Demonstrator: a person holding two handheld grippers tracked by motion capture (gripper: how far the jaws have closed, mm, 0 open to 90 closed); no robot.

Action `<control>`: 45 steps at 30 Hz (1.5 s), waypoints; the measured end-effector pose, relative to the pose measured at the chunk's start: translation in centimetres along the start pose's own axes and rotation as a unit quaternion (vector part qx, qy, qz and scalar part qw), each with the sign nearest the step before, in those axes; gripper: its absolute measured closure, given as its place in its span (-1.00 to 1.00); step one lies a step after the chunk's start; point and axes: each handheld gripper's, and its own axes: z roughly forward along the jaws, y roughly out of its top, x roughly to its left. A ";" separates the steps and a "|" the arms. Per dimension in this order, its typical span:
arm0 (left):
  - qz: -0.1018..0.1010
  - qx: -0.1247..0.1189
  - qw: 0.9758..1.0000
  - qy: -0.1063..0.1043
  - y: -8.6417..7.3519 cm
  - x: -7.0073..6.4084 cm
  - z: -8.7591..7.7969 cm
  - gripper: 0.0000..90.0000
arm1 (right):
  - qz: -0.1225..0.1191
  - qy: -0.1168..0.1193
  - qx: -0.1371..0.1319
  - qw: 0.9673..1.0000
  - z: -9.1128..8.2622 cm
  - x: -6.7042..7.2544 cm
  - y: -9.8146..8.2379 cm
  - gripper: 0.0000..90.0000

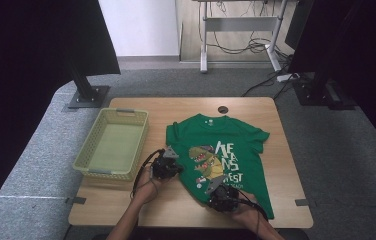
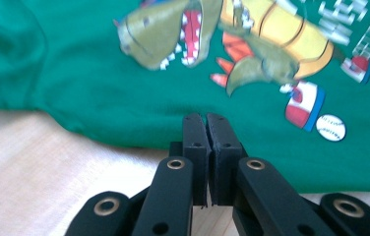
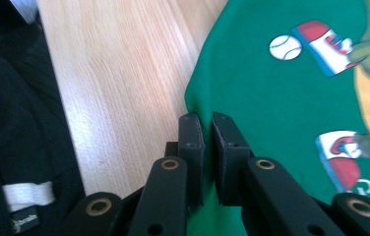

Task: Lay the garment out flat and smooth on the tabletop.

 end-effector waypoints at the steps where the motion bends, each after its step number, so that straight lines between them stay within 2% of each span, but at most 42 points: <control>1: 0.000 0.000 1.000 0.000 0.0 0.0 0.0 0.94 | 0.000 0.000 0.000 1.000 0.0 0.0 0.0 0.84; 2: 0.000 0.000 1.000 0.000 0.0 0.0 0.0 0.94 | 0.003 0.002 -0.014 1.000 -0.9 -0.3 0.1 0.84; 3: 0.008 -0.014 1.000 0.007 1.2 0.1 -0.7 0.94 | 0.003 0.002 -0.014 1.000 -0.9 -0.3 0.1 0.84; 4: 0.011 -0.017 1.000 0.010 1.6 0.1 -0.9 0.94 | 0.012 -0.003 -0.032 0.999 -2.2 -1.0 0.3 0.84; 5: 0.015 -0.019 1.000 0.013 2.1 0.1 -1.0 0.94 | 0.016 -0.005 -0.037 0.999 -2.7 -1.3 0.3 0.84; 7: 0.015 -0.019 1.000 0.013 2.1 0.1 -1.0 0.94 | 0.022 -0.007 -0.043 0.999 -3.2 -1.6 0.3 0.84; 8: 0.032 -0.023 0.999 0.025 3.9 -0.1 -1.1 0.94 | 0.022 -0.007 -0.043 0.999 -3.2 -1.6 0.3 0.84; 9: 0.032 -0.023 0.999 0.025 3.9 -0.1 -1.1 0.94 | 0.022 -0.007 -0.043 0.999 -3.2 -1.6 0.3 0.84; 10: 0.040 -0.027 0.998 0.031 4.8 -0.2 -0.8 0.94 | 0.038 -0.018 -0.065 0.997 -4.8 -3.0 0.1 0.84; 11: 0.046 -0.029 0.998 0.035 5.3 -0.2 -0.5 0.94 | 0.046 -0.028 -0.074 0.996 -5.4 -3.9 -0.2 0.84; 14: 0.047 -0.032 0.998 0.038 6.1 -0.1 0.2 0.93 | 0.056 -0.031 -0.080 0.995 -5.8 -4.6 -0.4 0.84; 15: 0.047 -0.032 0.998 0.038 6.1 -0.1 0.2 0.93 | 0.074 -0.033 -0.087 0.993 -6.2 -5.9 -1.0 0.84; 16: 0.047 -0.030 0.998 0.039 7.2 0.2 2.3 0.93 | 0.104 -0.038 -0.093 0.990 -6.3 -7.9 -2.0 0.84; 17: 0.047 -0.030 0.998 0.039 7.2 0.2 2.3 0.93 | 0.104 -0.038 -0.093 0.990 -6.3 -7.9 -2.0 0.84; 18: 0.047 -0.030 0.998 0.039 7.2 0.2 2.3 0.93 | 0.113 -0.038 -0.094 0.988 -6.2 -8.5 -2.4 0.84; 19: 0.041 -0.030 0.998 0.039 7.5 0.5 3.6 0.93 | 0.113 -0.038 -0.094 0.988 -6.2 -8.5 -2.4 0.84; 20: 0.041 -0.030 0.998 0.039 7.5 0.5 3.6 0.92 | 0.113 -0.038 -0.094 0.988 -6.2 -8.5 -2.4 0.84; 21: 0.041 -0.030 0.998 0.039 7.5 0.5 3.6 0.92 | 0.135 -0.037 -0.093 0.986 -5.8 -9.7 -3.2 0.84; 22: 0.038 -0.020 0.998 0.040 7.8 0.9 5.6 0.92 | 0.135 -0.037 -0.093 0.986 -5.8 -9.7 -3.2 0.84; 23: 0.040 -0.014 0.998 0.043 7.9 1.0 6.1 0.90 | 0.163 -0.039 -0.086 0.982 -4.8 -11.4 -4.6 0.83; 25: 0.040 -0.014 0.998 0.043 7.9 1.0 6.1 0.88 | 0.171 -0.038 -0.082 0.981 -4.5 -11.8 -4.9 0.83; 26: 0.046 0.000 0.998 0.047 7.9 1.0 7.5 0.88 | 0.171 -0.038 -0.082 0.981 -4.5 -11.8 -4.9 0.83; 27: 0.046 0.000 0.998 0.047 7.9 1.0 7.5 0.76 | 0.171 -0.038 -0.082 0.981 -4.5 -11.8 -4.9 0.83; 28: 0.046 0.000 0.998 0.047 7.9 1.0 7.5 0.76 | 0.185 -0.038 -0.072 0.979 -3.6 -12.6 -5.8 0.83; 29: 0.043 -0.002 0.998 0.056 7.9 1.1 7.7 0.53 | 0.188 -0.040 -0.062 0.979 -3.0 -12.9 -6.2 0.74; 30: 0.043 -0.002 0.998 0.056 7.9 1.1 7.7 0.42 | 0.188 -0.040 -0.062 0.979 -3.0 -12.9 -6.2 0.74; 31: 0.043 -0.002 0.998 0.056 7.9 1.1 7.7 0.42 | 0.189 -0.039 -0.059 0.980 -2.9 -13.0 -6.3 0.74; 32: 0.043 -0.002 0.997 0.058 8.0 0.9 7.2 0.42 | 0.189 -0.039 -0.059 0.980 -2.9 -13.0 -6.3 0.65; 33: 0.046 -0.002 0.997 0.061 8.0 0.7 6.8 0.21 | 0.184 -0.045 -0.055 0.980 -2.8 -13.0 -6.4 0.48; 34: 0.046 -0.002 0.997 0.061 8.0 0.7 6.8 0.13 | 0.184 -0.045 -0.055 0.980 -2.8 -13.0 -6.4 0.48; 35: 0.050 -0.004 0.997 0.060 7.9 0.3 5.7 0.03 | 0.182 -0.054 -0.067 0.980 -3.4 -13.1 -6.3 0.23; 37: 0.050 -0.004 0.997 0.060 7.9 0.3 5.7 0.01 | 0.182 -0.056 -0.070 0.979 -3.5 -13.1 -6.3 0.23; 38: 0.054 -0.007 0.997 0.053 7.7 -0.4 4.8 0.01 | 0.182 -0.056 -0.070 0.979 -3.5 -13.1 -6.3 0.18; 39: 0.059 -0.006 0.997 0.044 7.6 -0.8 4.5 -0.05 | 0.180 -0.067 -0.080 0.978 -4.1 -13.5 -6.2 0.01; 41: 0.059 -0.006 0.997 0.044 7.6 -0.8 4.5 -0.07 | 0.178 -0.074 -0.082 0.978 -4.4 -13.7 -6.2 0.01; 42: 0.072 0.001 0.997 0.023 7.3 -2.1 4.0 -0.07 | 0.178 -0.074 -0.082 0.978 -4.4 -13.7 -6.2 -0.05; 43: 0.072 0.001 0.997 0.023 7.3 -2.1 4.0 -0.10 | 0.178 -0.074 -0.082 0.978 -4.4 -13.7 -6.2 -0.05; 44: 0.072 0.001 0.997 0.023 7.3 -2.1 4.0 -0.10 | 0.176 -0.089 -0.087 0.976 -4.8 -14.3 -6.2 -0.05; 45: 0.081 0.009 0.997 0.002 7.2 -3.3 4.2 -0.10 | 0.176 -0.089 -0.087 0.976 -4.8 -14.3 -6.2 -0.19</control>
